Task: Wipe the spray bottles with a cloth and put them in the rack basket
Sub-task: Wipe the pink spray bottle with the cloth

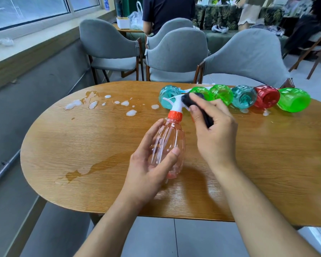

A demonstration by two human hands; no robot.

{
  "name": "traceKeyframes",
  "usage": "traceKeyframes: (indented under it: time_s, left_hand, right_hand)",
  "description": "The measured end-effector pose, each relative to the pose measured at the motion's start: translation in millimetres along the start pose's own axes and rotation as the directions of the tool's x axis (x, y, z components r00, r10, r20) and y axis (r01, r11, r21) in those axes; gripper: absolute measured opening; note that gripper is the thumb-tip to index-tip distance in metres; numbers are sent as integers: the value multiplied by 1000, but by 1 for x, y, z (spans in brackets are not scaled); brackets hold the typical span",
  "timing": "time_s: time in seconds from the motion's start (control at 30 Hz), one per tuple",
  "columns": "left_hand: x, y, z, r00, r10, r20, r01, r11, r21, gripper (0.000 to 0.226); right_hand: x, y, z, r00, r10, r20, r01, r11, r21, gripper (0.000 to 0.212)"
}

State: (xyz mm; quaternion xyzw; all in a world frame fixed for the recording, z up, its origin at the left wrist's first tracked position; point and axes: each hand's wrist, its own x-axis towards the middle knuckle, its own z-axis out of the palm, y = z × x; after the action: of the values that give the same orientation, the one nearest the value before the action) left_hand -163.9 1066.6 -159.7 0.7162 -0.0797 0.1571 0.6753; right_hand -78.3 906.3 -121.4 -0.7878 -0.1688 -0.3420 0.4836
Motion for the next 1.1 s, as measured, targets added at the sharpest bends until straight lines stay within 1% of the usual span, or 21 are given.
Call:
traceKeyframes:
  time_s: [0.03, 0.13, 0.17, 0.2, 0.23, 0.33, 0.37, 0.4, 0.5, 0.53, 0.57, 0.6, 0.67, 0.7, 0.73, 0.8, 0.87, 0.9, 0.93, 1.03, 1.1]
  left_hand:
    - [0, 0, 1, 1000, -1, 1, 1, 1000, 2, 70]
    - [1, -2, 0, 1000, -2, -17, 2, 1000, 4, 69]
    - [1, -3, -1, 1000, 0, -19, 0, 1000, 14, 69]
    - [2, -2, -2, 1000, 2, -15, -2, 1000, 24, 70]
    - [2, -2, -1, 1000, 4, -7, -4, 1000, 28, 70]
    - [0, -1, 2, 1000, 8, 14, -8, 1000, 16, 71]
    - [-1, -1, 4, 1000, 10, 20, -11, 1000, 17, 71]
    - [-1, -2, 4, 1000, 10, 24, -10, 1000, 19, 71]
    - [1, -3, 3, 1000, 10, 8, -10, 1000, 23, 70]
    - [2, -3, 3, 1000, 13, -2, -13, 1000, 28, 70]
    - [2, -3, 3, 1000, 17, -8, -17, 999, 29, 69]
    - [2, -2, 3, 1000, 19, -7, -19, 1000, 23, 69]
    - [1, -1, 5, 1000, 21, 10, -21, 1000, 10, 69]
    - [0, -1, 5, 1000, 21, 16, -21, 1000, 8, 69]
    - [0, -2, 6, 1000, 19, 19, -19, 1000, 6, 69]
    - [0, -2, 6, 1000, 18, 12, -18, 1000, 12, 69]
    - [1, -3, 4, 1000, 22, 6, -22, 999, 29, 71]
    - [1, -2, 3, 1000, 18, 5, -18, 999, 30, 71]
    - [1, -1, 2, 1000, 12, 5, -12, 1000, 24, 70]
    - [0, 1, 2, 1000, 11, 7, -11, 1000, 1, 69]
    - [0, 1, 2, 1000, 17, 5, -17, 1000, 4, 69]
  right_hand:
    - [1, 1, -1, 1000, 5, -4, -5, 1000, -14, 31]
    - [-2, -3, 1, 982, -91, 165, 85, 995, 42, 30]
    - [-3, -4, 2, 970, -125, 208, 115, 992, 61, 30]
    - [-3, -5, 2, 967, -140, 215, 131, 990, 56, 30]
    - [-1, -4, 1, 975, -130, 181, 126, 991, 36, 30]
    - [4, 1, -3, 1000, -17, -25, 17, 999, -28, 31]
    - [5, 1, -4, 999, -5, -50, 3, 999, -39, 30]
    - [5, 1, -4, 1000, -17, -25, 16, 999, -40, 31]
    - [1, -4, 0, 975, -121, 184, 114, 992, 48, 29]
    - [1, -5, 1, 965, -145, 219, 133, 989, 65, 29]
    - [2, -5, 1, 967, -142, 211, 133, 989, 60, 29]
    - [3, -4, 0, 980, -116, 164, 110, 993, 40, 29]
    - [6, -1, -3, 999, -35, 16, 35, 999, -26, 30]
    - [7, 1, -4, 999, -12, -31, 11, 999, -52, 30]
    - [8, 1, -5, 999, -18, -32, 16, 998, -63, 30]
    - [6, -2, -4, 993, -86, 87, 88, 996, -24, 31]
    - [4, -5, -2, 965, -149, 215, 148, 989, 20, 31]
    - [4, -5, -1, 964, -152, 220, 152, 988, 17, 30]
    - [5, -4, -1, 975, -132, 180, 134, 991, 2, 30]
    - [11, 5, -7, 999, -23, -34, 20, 996, -85, 30]
    - [11, 7, -9, 998, -15, -64, 8, 993, -122, 30]
